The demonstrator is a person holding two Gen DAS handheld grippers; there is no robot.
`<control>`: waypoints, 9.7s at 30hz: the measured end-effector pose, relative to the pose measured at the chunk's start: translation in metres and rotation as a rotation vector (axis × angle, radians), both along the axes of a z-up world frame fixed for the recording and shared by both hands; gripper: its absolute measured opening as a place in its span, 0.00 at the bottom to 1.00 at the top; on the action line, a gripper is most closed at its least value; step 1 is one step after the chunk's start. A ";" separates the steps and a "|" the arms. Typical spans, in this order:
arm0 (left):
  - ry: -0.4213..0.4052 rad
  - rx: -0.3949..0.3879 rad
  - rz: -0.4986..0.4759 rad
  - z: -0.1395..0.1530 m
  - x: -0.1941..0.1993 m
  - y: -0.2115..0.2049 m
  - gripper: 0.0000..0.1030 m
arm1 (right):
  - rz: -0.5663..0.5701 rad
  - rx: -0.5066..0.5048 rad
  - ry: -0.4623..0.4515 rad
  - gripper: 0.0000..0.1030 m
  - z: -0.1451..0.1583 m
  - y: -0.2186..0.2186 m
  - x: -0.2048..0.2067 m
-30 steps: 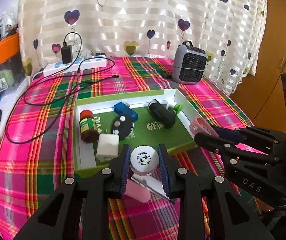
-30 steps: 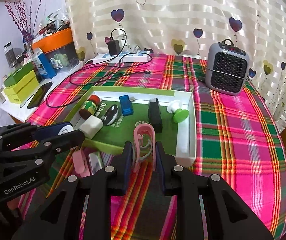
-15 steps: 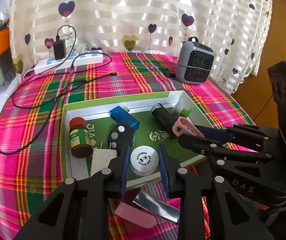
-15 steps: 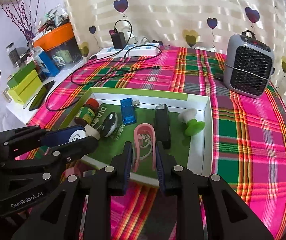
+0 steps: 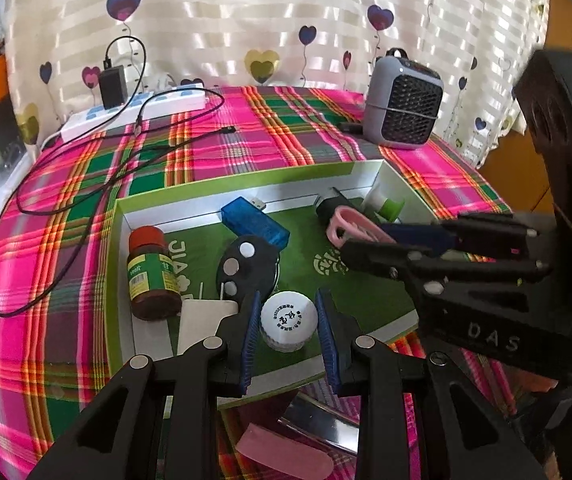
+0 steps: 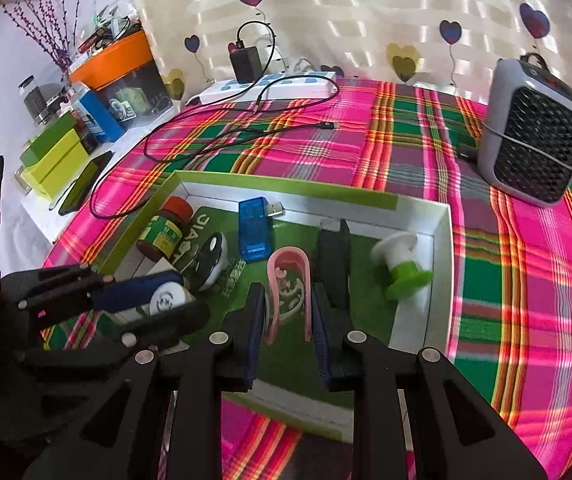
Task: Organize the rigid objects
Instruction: 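Lower the white container and open the left gripper while the right releases the pink clip, then withdraw both open grippers from the box toward the pink block and silver bar, then grasp the silver metal bar with the right gripper while the left approaches the pink block, then close the left gripper on the pink rectangular block while the right holds the silver bar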
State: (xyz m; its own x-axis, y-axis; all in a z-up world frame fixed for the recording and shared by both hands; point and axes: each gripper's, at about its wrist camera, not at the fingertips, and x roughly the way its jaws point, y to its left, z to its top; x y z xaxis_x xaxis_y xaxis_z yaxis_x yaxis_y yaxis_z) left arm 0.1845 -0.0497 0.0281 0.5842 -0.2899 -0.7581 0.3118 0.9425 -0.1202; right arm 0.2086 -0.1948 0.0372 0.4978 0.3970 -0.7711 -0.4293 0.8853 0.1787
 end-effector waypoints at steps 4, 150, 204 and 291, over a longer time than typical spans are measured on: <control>0.007 0.004 0.001 -0.004 0.002 -0.001 0.26 | 0.015 -0.022 -0.004 0.23 0.000 0.010 0.007; -0.058 -0.120 0.208 0.003 -0.101 0.075 0.37 | 0.060 -0.056 -0.055 0.36 -0.027 0.035 -0.120; 0.026 -0.021 0.214 -0.014 -0.092 0.041 0.37 | 0.051 -0.133 -0.063 0.24 -0.031 0.034 -0.132; 0.015 0.033 0.243 -0.026 -0.086 0.055 0.16 | 0.037 -0.130 -0.077 0.23 -0.031 0.037 -0.120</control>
State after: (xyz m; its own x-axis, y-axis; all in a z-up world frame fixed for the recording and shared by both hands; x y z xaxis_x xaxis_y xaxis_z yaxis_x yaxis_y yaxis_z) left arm 0.0985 0.0057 0.0023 0.6225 -0.1172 -0.7738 0.0742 0.9931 -0.0907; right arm 0.0890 -0.1574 0.0061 0.5445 0.3154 -0.7772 -0.4698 0.8823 0.0289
